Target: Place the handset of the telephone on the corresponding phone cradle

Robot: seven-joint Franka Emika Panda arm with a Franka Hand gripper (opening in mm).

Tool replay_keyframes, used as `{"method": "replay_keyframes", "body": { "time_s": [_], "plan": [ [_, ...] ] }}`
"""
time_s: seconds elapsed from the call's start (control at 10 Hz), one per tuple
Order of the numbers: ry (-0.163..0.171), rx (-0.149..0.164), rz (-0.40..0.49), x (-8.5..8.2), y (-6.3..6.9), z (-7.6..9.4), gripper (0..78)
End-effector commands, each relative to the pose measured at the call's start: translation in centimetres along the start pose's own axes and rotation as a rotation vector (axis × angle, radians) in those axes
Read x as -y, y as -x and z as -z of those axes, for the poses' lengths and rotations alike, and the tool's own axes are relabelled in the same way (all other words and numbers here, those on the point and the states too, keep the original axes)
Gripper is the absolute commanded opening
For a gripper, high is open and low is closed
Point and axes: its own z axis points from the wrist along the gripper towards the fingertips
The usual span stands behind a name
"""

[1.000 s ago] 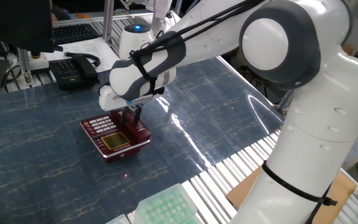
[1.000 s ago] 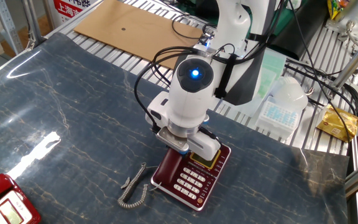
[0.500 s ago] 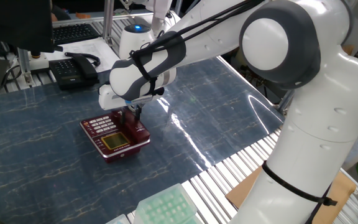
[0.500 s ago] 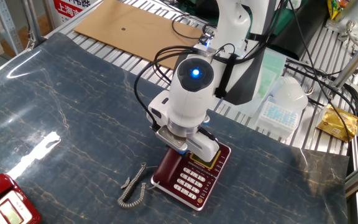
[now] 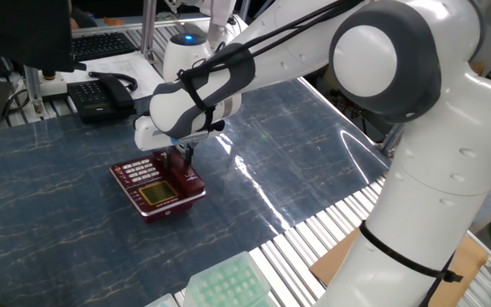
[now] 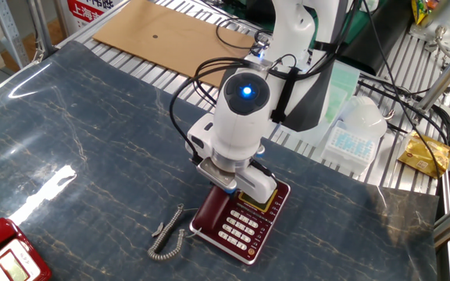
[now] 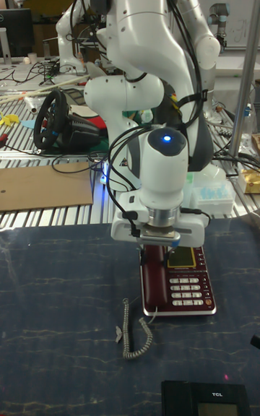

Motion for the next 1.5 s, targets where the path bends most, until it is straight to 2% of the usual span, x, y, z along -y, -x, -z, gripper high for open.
{"method": "replay_keyframes", "body": {
  "time_s": [0.1, 1.1, 1.3, 1.5],
  "plan": [
    [-0.004, 0.001, 0.011, 0.0, 0.1, 0.1, 77.5],
    [-0.004, 0.001, 0.011, 0.0, 0.1, 0.1, 77.5],
    [-0.006, -0.022, 0.099, 0.1, -0.7, 2.5, 77.5],
    [-0.004, -0.035, 0.131, 0.6, -1.1, 3.6, 77.5]
  ]
}}
